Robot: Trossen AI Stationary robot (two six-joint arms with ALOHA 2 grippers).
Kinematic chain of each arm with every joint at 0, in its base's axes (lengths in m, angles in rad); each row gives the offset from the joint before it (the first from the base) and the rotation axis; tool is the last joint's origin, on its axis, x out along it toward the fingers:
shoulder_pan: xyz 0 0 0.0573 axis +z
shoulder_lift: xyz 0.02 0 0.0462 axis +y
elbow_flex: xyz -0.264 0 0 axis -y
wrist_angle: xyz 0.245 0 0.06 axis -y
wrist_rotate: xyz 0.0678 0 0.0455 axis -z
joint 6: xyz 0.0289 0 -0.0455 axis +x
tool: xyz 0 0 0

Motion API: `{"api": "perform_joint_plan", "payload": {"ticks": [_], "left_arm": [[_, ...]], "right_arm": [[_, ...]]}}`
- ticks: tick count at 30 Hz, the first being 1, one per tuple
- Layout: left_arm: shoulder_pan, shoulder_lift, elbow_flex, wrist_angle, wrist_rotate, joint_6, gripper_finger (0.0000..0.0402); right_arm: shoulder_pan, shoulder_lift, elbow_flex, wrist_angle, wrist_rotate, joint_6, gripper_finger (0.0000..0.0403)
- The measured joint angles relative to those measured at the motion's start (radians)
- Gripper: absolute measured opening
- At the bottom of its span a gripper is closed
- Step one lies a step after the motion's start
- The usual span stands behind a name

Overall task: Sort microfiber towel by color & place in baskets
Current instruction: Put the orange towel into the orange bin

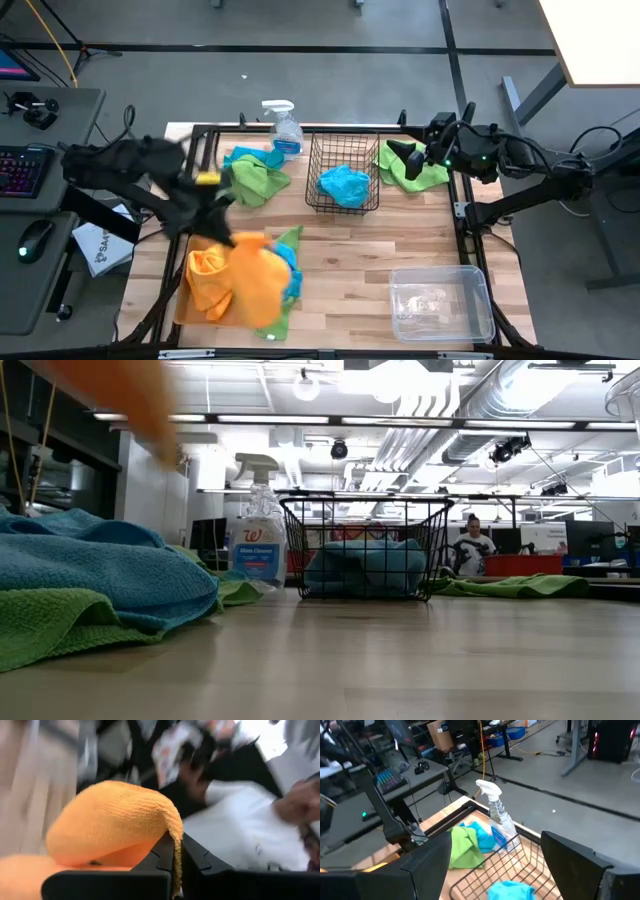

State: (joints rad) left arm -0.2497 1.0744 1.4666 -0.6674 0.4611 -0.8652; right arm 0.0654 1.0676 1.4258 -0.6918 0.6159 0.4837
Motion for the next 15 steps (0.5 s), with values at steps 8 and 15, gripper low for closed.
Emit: {"api": "perform_joint_plan", "payload": {"ticks": [8,15], "left_arm": [[-0.297,-0.053,0.000,-0.404,-0.206,0.003,0.0000],[-0.475,-0.066,0.000,-0.692,-0.278,-0.072,0.0000]], "right_arm": [[0.000,0.035,0.000,-0.006,-0.018,0.160,0.0303],[0.001,0.097,0.000,-0.008,-0.095,0.260,0.0303]]}}
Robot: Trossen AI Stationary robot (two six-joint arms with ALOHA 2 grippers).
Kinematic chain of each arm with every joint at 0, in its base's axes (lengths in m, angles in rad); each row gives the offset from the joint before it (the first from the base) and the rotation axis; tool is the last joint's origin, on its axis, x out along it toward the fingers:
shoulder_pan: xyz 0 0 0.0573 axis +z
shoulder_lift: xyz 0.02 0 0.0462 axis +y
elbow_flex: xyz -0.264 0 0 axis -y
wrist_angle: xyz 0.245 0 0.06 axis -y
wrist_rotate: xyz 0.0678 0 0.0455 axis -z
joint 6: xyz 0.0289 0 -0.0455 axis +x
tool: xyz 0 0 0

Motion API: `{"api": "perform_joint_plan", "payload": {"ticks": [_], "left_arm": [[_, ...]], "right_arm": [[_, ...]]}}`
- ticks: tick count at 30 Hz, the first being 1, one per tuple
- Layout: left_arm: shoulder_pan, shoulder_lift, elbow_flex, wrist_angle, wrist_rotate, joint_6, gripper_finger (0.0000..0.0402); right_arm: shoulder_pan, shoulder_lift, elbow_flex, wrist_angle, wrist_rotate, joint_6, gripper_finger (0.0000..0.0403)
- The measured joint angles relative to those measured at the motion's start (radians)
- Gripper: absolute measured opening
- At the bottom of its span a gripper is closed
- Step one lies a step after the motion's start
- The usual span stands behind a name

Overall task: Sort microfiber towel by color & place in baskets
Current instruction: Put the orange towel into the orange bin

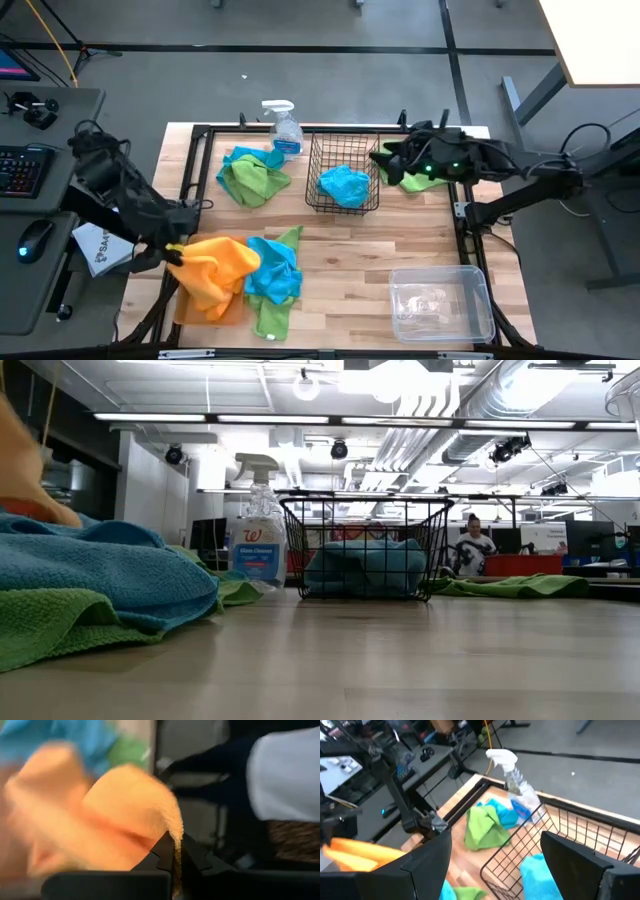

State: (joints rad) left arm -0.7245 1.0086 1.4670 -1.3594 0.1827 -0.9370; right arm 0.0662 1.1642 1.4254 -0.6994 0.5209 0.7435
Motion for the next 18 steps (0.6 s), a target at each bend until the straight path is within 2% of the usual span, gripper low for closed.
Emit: {"api": "perform_joint_plan", "payload": {"ticks": [3,5,8,15,18], "left_arm": [[-0.064,0.011,0.000,-0.138,0.044,-0.097,0.0000],[-0.104,0.011,0.000,-0.160,0.073,-0.139,0.0000],[-0.144,0.010,0.000,-0.150,0.111,-0.187,0.0000],[-0.156,0.015,0.017,-0.107,0.415,-0.420,0.0000],[-0.155,0.009,0.056,-0.010,0.413,-0.470,0.0000]], "right_arm": [[0.000,0.027,0.000,0.000,-0.018,0.001,0.0303],[0.000,0.039,0.000,0.000,-0.019,0.000,0.0303],[0.000,0.044,0.000,0.000,-0.018,-0.001,0.0303],[0.000,0.034,0.000,0.000,-0.017,-0.037,0.0303],[0.000,0.033,0.000,0.001,-0.016,-0.065,0.0303]]}}
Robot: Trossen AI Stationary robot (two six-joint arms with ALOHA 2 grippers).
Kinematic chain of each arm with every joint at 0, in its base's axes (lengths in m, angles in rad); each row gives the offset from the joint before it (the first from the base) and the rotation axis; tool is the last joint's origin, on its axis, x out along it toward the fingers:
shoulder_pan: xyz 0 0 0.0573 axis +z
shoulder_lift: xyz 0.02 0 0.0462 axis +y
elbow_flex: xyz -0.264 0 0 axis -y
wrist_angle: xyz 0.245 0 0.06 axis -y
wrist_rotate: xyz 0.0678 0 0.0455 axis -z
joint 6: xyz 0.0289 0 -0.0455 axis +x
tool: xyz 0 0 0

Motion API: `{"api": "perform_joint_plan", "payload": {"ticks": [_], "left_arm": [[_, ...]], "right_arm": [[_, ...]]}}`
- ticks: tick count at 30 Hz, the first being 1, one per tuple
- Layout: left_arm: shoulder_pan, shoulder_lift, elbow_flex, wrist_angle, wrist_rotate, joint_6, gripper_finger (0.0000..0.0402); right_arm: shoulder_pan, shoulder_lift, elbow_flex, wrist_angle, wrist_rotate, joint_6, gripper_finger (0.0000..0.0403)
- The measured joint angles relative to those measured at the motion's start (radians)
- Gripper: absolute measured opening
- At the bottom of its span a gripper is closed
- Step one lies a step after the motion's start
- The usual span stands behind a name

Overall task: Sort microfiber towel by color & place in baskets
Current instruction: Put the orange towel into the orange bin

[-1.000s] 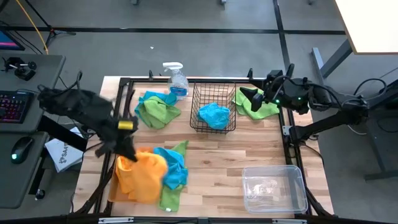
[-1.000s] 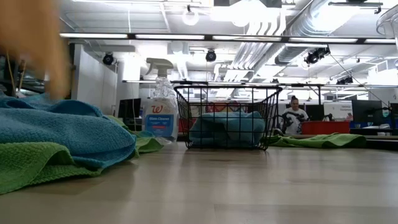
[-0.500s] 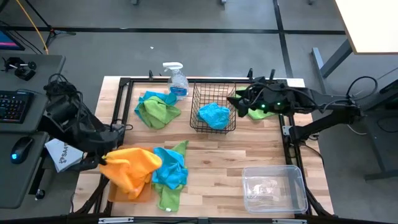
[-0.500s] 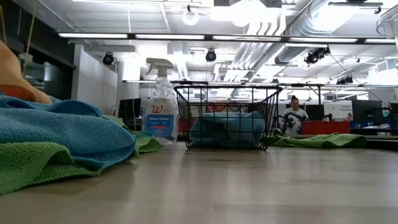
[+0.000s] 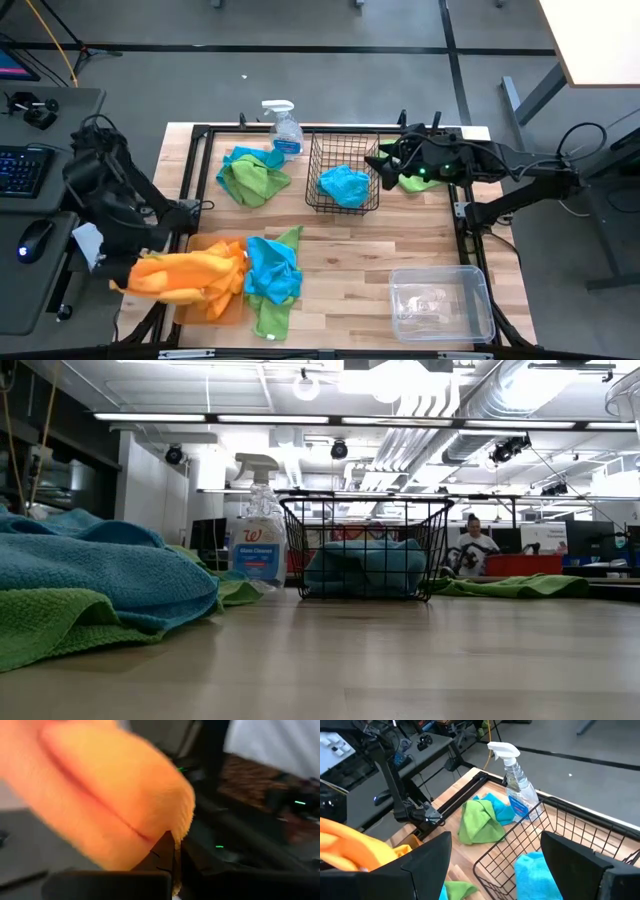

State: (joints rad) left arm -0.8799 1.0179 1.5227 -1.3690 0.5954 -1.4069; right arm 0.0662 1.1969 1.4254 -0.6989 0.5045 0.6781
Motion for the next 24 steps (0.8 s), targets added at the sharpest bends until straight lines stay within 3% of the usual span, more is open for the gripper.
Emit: {"api": "perform_joint_plan", "payload": {"ticks": [7,16,20,24], "left_arm": [[0.061,0.014,0.026,0.149,-0.351,0.139,0.0000],[0.127,0.128,0.025,0.107,-0.651,0.451,0.0000],[0.126,0.154,-0.030,0.098,-0.758,0.489,0.0000],[0.109,0.121,-0.177,0.097,-0.753,0.384,0.0000]], "right_arm": [[0.000,0.000,0.000,0.000,0.000,-0.053,0.0303],[0.000,-0.012,0.000,0.004,-0.001,-0.100,0.0303],[0.000,-0.013,0.000,0.003,-0.001,-0.111,0.0303],[0.000,-0.013,0.000,-0.009,-0.003,-0.111,0.0303]]}}
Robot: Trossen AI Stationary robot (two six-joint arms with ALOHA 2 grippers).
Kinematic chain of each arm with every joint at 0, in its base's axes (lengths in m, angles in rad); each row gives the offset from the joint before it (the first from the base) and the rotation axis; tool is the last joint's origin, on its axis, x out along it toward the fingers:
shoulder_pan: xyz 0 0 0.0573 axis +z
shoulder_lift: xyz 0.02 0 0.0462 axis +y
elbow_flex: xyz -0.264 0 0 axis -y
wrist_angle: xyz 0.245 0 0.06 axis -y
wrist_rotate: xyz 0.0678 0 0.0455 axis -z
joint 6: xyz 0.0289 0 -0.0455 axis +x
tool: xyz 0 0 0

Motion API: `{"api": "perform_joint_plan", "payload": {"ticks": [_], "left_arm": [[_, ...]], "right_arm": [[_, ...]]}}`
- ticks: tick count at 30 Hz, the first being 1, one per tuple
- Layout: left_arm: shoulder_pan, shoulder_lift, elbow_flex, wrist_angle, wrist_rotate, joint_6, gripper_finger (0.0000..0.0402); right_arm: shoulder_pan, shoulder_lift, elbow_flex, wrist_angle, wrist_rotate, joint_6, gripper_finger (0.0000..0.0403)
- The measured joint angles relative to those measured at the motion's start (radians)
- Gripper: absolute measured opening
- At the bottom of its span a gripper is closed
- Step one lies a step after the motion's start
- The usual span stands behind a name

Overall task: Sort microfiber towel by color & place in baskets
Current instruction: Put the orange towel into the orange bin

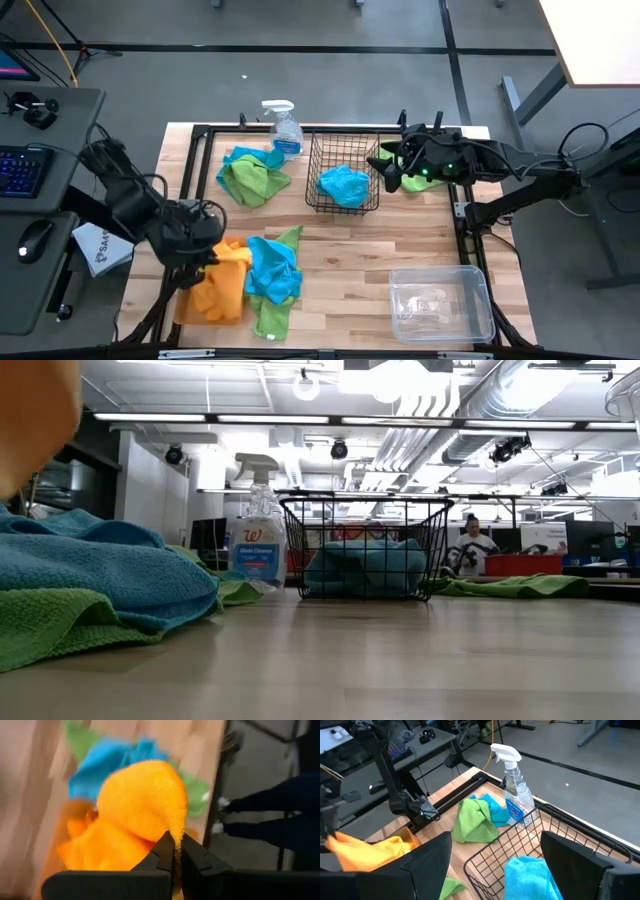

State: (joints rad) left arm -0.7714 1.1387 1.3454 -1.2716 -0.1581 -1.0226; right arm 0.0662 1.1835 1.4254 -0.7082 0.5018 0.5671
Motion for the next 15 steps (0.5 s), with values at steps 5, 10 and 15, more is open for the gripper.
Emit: {"api": "perform_joint_plan", "payload": {"ticks": [5,10,15], "left_arm": [[-0.111,-0.120,-0.236,0.148,0.015,-0.206,0.0000],[-0.162,-0.220,-0.428,0.149,0.012,-0.371,0.0000],[-0.136,-0.224,-0.574,0.150,0.164,-0.398,0.0000]], "right_arm": [[0.000,-0.001,0.000,-0.019,-0.001,0.000,0.0303],[0.000,-0.002,0.000,-0.023,-0.001,0.000,0.0303],[0.000,-0.002,0.000,-0.030,0.003,0.000,0.0303]]}}
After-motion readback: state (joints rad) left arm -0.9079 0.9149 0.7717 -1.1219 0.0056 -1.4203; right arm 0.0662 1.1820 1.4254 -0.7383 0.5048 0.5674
